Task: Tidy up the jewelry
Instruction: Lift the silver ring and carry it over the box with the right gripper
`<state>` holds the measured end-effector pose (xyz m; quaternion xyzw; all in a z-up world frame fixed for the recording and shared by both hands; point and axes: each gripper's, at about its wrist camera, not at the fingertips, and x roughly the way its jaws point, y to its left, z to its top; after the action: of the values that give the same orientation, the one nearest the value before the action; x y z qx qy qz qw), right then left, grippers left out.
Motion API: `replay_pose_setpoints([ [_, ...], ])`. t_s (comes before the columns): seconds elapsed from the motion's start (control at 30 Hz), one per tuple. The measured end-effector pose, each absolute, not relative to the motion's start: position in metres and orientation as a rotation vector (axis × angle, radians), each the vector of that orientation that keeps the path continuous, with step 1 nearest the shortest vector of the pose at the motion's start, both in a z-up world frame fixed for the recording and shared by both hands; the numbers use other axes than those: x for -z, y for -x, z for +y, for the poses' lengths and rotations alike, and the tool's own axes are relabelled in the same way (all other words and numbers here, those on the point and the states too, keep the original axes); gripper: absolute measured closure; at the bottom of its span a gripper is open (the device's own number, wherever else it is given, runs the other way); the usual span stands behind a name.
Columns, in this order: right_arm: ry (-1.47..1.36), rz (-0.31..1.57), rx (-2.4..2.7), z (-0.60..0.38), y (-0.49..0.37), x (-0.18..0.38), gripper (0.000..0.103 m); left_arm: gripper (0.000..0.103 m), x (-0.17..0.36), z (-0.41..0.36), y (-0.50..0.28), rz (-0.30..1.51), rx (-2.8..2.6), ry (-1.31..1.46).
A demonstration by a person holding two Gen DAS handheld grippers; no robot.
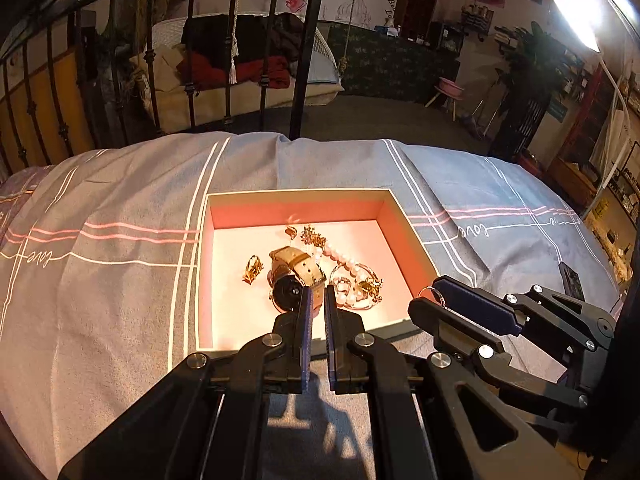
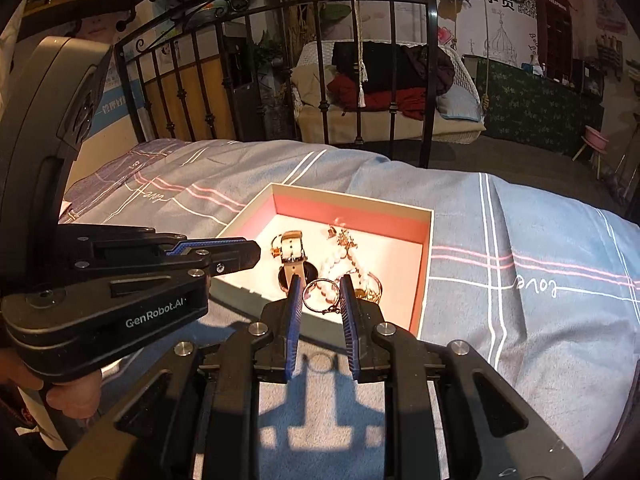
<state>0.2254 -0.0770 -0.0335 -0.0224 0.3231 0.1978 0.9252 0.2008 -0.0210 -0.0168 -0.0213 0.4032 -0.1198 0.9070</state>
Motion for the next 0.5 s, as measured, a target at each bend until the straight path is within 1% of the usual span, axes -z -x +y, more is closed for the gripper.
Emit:
replay_pose_setpoints([
  [0.23, 0.036, 0.654, -0.395, -0.077, -0.254, 0.031, 0.083, 0.097, 0.01, -0.019, -0.224, 0.821, 0.228, 0.054],
  [0.5, 0.048, 0.671, -0.386, -0.072, -0.282, 0.039, 0.083, 0.097, 0.017, -0.018, -0.253, 0.848, 0.221, 0.085],
])
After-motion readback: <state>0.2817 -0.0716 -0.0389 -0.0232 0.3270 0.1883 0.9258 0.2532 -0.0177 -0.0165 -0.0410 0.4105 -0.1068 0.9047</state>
